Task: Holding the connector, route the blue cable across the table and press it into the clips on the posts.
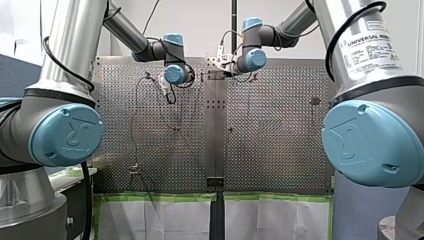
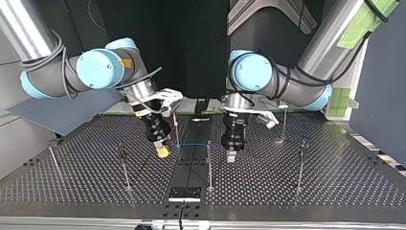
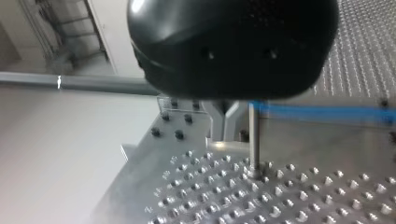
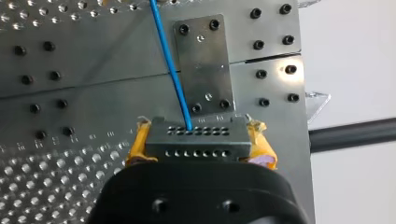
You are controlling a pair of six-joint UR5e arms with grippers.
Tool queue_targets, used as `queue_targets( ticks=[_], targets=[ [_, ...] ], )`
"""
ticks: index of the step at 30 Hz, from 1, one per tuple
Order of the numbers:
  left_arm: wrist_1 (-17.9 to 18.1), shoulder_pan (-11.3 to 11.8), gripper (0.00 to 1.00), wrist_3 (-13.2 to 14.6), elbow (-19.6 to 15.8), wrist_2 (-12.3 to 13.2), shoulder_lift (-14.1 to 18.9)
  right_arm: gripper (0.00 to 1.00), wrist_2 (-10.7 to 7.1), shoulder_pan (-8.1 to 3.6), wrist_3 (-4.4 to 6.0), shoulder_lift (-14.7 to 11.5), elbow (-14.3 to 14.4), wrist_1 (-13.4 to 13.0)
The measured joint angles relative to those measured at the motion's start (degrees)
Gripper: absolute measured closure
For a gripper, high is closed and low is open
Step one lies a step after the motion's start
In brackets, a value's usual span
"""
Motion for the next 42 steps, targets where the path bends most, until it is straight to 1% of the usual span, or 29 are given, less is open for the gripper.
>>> queue_targets(
  ticks=[4,8,15,19,28,37,39,40,41,42],
  targets=[
    [0.14,0.72,1.00,-0.71,0.33,1.36,-0.64,1.00,-0.06,-0.19,0.30,0.53,-0.29,-0.01],
    [0.55,1.26,1.00,-0.72,1.48,2.24,-2.34,1.00,-0.07,-0.75,0.37,1.35,-0.34,-0.06],
    [1.47,2.24,1.00,-1.06,4.08,3.82,-5.68,1.00,-0.30,-2.25,0.61,2.20,-0.41,-0.23],
    [1.59,2.71,1.00,-1.31,4.70,4.37,-7.14,1.00,-1.09,-3.25,0.82,2.42,-0.47,-0.51],
    [1.71,4.33,1.00,-1.69,5.18,5.64,-7.63,1.00,-2.68,-4.95,1.17,2.69,-0.87,-0.91],
    [1.22,4.91,1.00,-1.71,5.25,5.99,-7.63,1.00,-3.78,-5.90,1.22,2.95,-0.89,-1.21],
    [0.76,4.88,0.85,-1.67,5.26,5.95,-7.63,1.00,-3.85,-5.99,1.11,2.99,-0.89,-1.22],
    [0.46,4.85,0.85,-1.63,5.25,5.89,-7.63,1.00,-3.88,-6.01,1.02,3.00,-0.89,-1.22],
    [0.11,4.79,0.74,-1.56,5.25,5.74,-7.61,1.00,-3.89,-6.02,0.94,3.00,-0.88,-1.22],
    [-0.42,4.70,0.66,-1.44,5.25,5.41,-7.60,1.00,-3.90,-6.02,0.85,3.00,-0.88,-1.20]
  ],
)
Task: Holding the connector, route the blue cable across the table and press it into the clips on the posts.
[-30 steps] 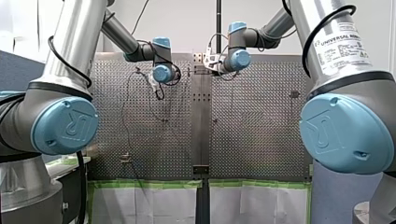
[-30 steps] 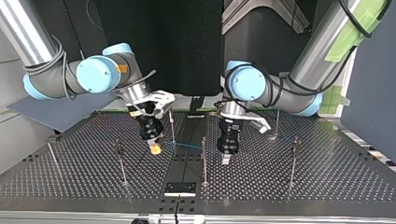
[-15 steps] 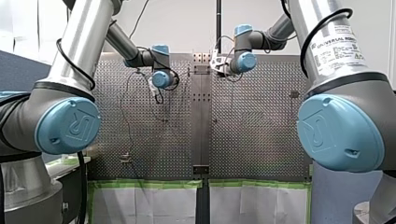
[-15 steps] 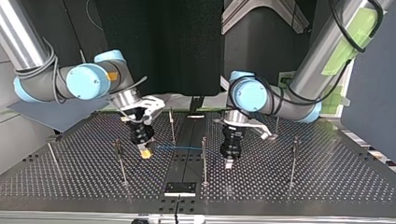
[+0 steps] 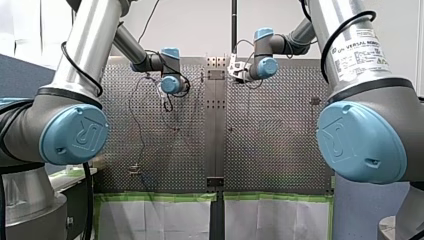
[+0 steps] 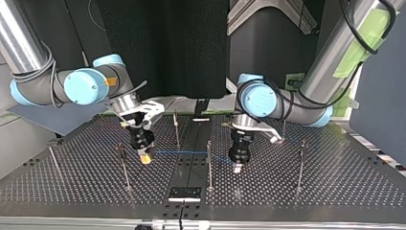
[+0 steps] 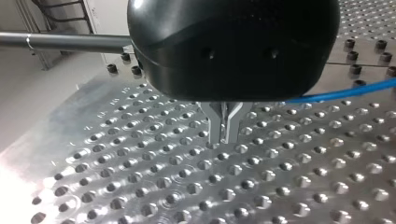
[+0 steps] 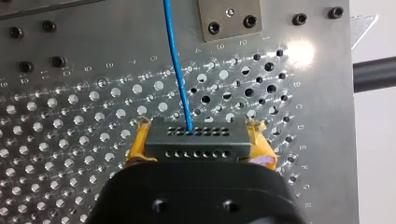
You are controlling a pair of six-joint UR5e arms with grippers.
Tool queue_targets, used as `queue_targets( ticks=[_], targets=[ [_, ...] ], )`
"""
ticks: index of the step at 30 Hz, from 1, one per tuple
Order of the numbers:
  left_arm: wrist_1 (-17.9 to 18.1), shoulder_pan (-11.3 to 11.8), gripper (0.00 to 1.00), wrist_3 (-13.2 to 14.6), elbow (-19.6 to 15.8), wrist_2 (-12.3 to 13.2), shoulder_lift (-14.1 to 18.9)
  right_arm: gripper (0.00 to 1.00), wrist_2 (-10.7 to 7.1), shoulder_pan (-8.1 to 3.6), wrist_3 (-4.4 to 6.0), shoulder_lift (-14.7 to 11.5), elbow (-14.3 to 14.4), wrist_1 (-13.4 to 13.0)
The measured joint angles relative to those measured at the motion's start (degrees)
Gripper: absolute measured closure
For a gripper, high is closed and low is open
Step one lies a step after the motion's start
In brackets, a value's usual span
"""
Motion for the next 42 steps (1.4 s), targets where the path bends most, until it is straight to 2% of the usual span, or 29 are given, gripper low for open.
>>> queue_targets(
  ticks=[1,3,4,5,6,7,8,16,23,29,36,42],
  targets=[
    [-0.48,-0.09,0.66,0.10,0.00,-0.35,0.02,1.00,0.00,0.00,-0.12,0.01,0.00,0.02],
    [-1.62,-0.29,0.46,0.29,-0.01,-1.35,0.09,1.00,-0.02,0.01,-0.25,0.01,0.00,0.04],
    [-2.14,-0.38,0.46,0.35,-0.03,-1.82,0.12,1.00,-0.02,-0.01,-0.30,0.01,0.00,0.05],
    [-2.67,-0.46,0.25,0.41,-0.04,-2.29,0.17,1.00,-0.02,-0.03,-0.33,0.01,0.00,0.05],
    [-3.28,-0.55,0.11,0.48,-0.05,-2.84,0.27,1.00,-0.02,-0.06,-0.34,0.00,0.00,0.07],
    [-3.74,-0.63,0.11,0.53,-0.07,-3.21,0.40,1.00,-0.02,-0.09,-0.35,0.00,0.00,0.09],
    [-4.25,-0.72,0.00,0.60,-0.11,-3.57,0.57,1.00,-0.02,-0.12,-0.36,0.00,0.00,0.10],
    [-7.52,-1.71,0.00,1.72,-2.22,-7.58,4.17,1.00,0.09,-0.14,-0.38,-0.05,0.00,0.15],
    [-10.24,-2.73,0.00,0.39,-5.14,-8.39,7.27,1.00,0.15,-0.21,-0.38,-0.06,0.02,0.22],
    [-10.01,-3.96,0.00,-0.60,-7.80,-6.72,9.89,1.00,0.09,-0.47,-0.38,-0.16,0.01,0.37],
    [-11.19,-5.13,0.00,-1.17,-11.65,-2.96,13.77,1.00,0.07,-0.45,-0.38,-0.24,0.03,0.55],
    [-11.53,-6.21,0.00,-1.10,-13.21,-1.86,16.60,1.00,0.09,-0.46,-0.37,-0.40,0.07,0.72]
  ],
)
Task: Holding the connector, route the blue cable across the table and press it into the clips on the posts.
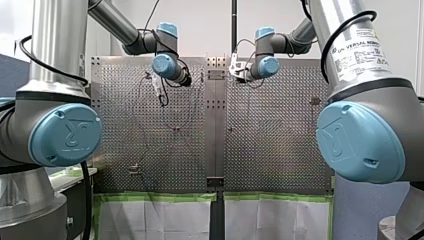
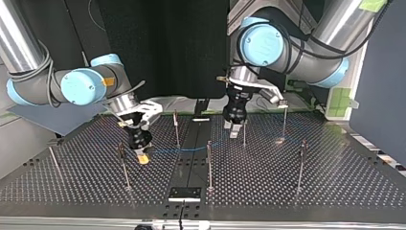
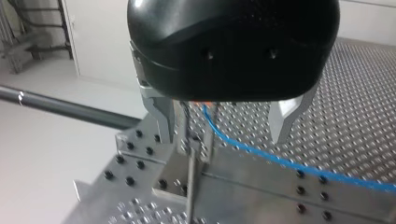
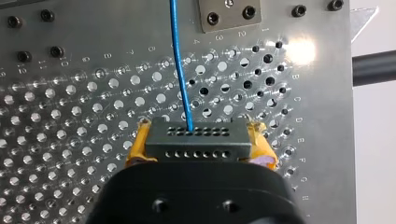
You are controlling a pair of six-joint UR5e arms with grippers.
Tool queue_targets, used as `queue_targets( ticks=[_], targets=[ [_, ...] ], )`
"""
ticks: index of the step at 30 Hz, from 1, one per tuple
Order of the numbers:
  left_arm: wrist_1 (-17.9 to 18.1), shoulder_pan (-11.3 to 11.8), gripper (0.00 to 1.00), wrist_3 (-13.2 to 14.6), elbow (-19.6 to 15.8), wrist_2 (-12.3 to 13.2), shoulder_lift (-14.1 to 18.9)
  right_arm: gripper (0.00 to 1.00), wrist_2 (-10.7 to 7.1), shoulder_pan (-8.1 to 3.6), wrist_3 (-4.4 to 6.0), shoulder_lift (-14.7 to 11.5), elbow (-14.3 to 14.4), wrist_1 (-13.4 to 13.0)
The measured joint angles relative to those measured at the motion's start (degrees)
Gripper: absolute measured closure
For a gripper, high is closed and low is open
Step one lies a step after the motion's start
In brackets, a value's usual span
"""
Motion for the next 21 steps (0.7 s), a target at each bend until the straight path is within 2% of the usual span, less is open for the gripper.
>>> queue_targets(
  ticks=[12,17,21],
  targets=[
    [1.55,-2.95,0.00,-0.27,-0.18,-0.20,4.62,1.00,0.68,-0.30,0.11,-0.18,0.00,0.06],
    [1.62,-4.49,0.00,-0.20,0.71,-1.10,3.93,1.00,1.50,-0.42,0.02,-0.19,0.01,0.10],
    [0.16,-6.44,0.00,0.94,2.57,-2.95,2.10,1.00,1.89,-0.45,0.00,-0.19,0.01,0.12]
  ],
)
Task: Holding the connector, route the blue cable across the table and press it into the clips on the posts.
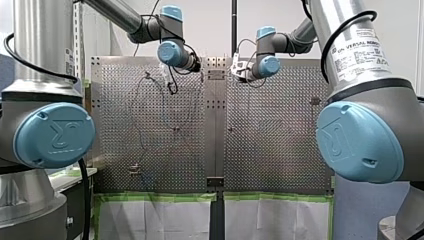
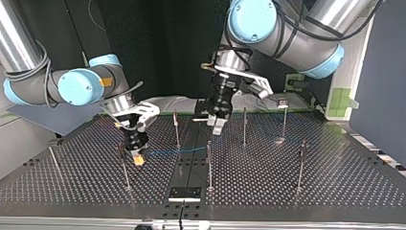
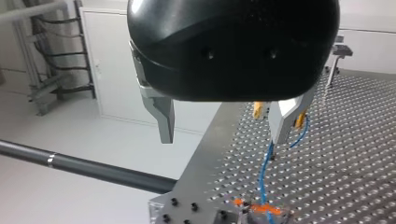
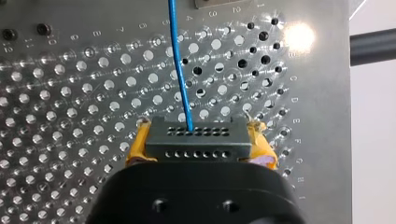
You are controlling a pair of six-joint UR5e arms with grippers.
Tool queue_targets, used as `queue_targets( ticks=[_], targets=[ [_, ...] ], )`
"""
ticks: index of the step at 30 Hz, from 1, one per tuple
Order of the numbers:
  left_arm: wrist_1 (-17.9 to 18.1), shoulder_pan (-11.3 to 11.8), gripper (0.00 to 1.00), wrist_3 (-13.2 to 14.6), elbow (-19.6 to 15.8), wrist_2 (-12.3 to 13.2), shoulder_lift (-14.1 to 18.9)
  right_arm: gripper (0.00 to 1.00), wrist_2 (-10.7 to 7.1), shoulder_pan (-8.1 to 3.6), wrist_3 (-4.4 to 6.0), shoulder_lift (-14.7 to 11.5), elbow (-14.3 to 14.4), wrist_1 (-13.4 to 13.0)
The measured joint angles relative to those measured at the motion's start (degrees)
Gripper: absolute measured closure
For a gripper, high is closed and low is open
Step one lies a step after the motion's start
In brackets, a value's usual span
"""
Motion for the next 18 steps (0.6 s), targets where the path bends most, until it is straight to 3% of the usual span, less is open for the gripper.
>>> queue_targets(
  ticks=[9,18],
  targets=[
    [-3.89,-4.42,0.00,2.46,4.40,-4.39,-4.40,1.00,0.10,-0.02,-0.01,0.01,0.01,0.09],
    [-4.98,-8.48,0.00,2.96,8.46,-8.45,-8.46,1.00,0.11,-0.02,-0.01,0.06,0.01,0.04]
  ],
)
